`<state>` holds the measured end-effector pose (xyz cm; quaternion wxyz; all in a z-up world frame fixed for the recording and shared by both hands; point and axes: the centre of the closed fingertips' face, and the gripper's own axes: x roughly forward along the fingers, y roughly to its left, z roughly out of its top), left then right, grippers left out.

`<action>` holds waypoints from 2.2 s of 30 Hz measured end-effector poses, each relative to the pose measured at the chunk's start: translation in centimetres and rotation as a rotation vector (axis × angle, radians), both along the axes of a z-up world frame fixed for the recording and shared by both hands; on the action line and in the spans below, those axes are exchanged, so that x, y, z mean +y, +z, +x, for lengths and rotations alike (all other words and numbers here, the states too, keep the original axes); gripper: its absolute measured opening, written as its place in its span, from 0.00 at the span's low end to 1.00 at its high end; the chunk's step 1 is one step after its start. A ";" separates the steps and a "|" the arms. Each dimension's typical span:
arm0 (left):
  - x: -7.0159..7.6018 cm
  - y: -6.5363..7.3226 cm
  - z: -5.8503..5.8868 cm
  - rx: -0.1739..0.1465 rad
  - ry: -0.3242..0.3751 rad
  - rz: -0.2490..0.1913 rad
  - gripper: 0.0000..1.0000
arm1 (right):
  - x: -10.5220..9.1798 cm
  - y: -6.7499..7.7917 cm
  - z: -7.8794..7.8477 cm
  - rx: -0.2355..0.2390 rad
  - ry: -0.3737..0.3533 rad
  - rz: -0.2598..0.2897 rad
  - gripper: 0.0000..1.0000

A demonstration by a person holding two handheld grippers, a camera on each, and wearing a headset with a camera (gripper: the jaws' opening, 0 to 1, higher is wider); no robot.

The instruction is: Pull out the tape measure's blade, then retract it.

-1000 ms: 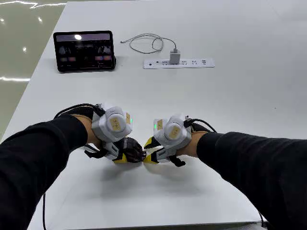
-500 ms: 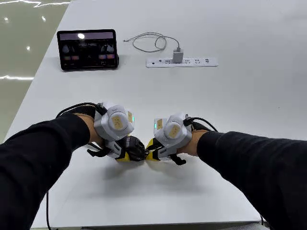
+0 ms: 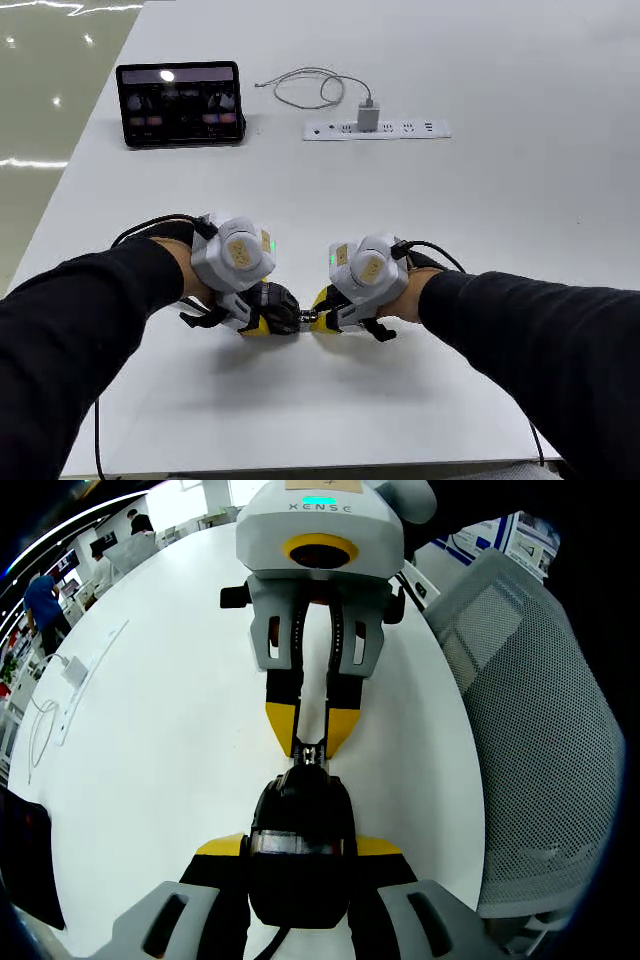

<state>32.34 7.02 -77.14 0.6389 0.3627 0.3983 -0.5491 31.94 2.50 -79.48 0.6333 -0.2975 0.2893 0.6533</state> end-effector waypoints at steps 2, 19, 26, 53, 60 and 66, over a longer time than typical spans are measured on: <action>0.0 0.0 0.0 0.000 0.002 -0.001 0.34 | 0.1 0.0 -0.1 0.010 -0.013 0.002 0.09; -0.1 0.0 0.0 -0.002 0.012 -0.014 0.34 | 1.4 -0.1 -0.1 0.004 -0.020 0.009 0.13; 0.0 0.0 -0.1 -0.006 0.017 -0.016 0.34 | 1.6 -0.1 0.0 0.023 -0.038 0.027 0.12; 0.0 0.0 -0.1 -0.017 0.040 -0.031 0.34 | -0.2 -0.2 0.1 0.019 -0.034 0.011 0.10; -0.1 0.0 -0.2 -0.017 0.039 -0.032 0.34 | -0.9 -0.2 0.0 0.024 -0.054 0.014 0.10; -0.1 0.1 -0.2 -0.021 0.040 -0.030 0.34 | -1.0 -0.1 0.0 0.024 -0.060 0.016 0.10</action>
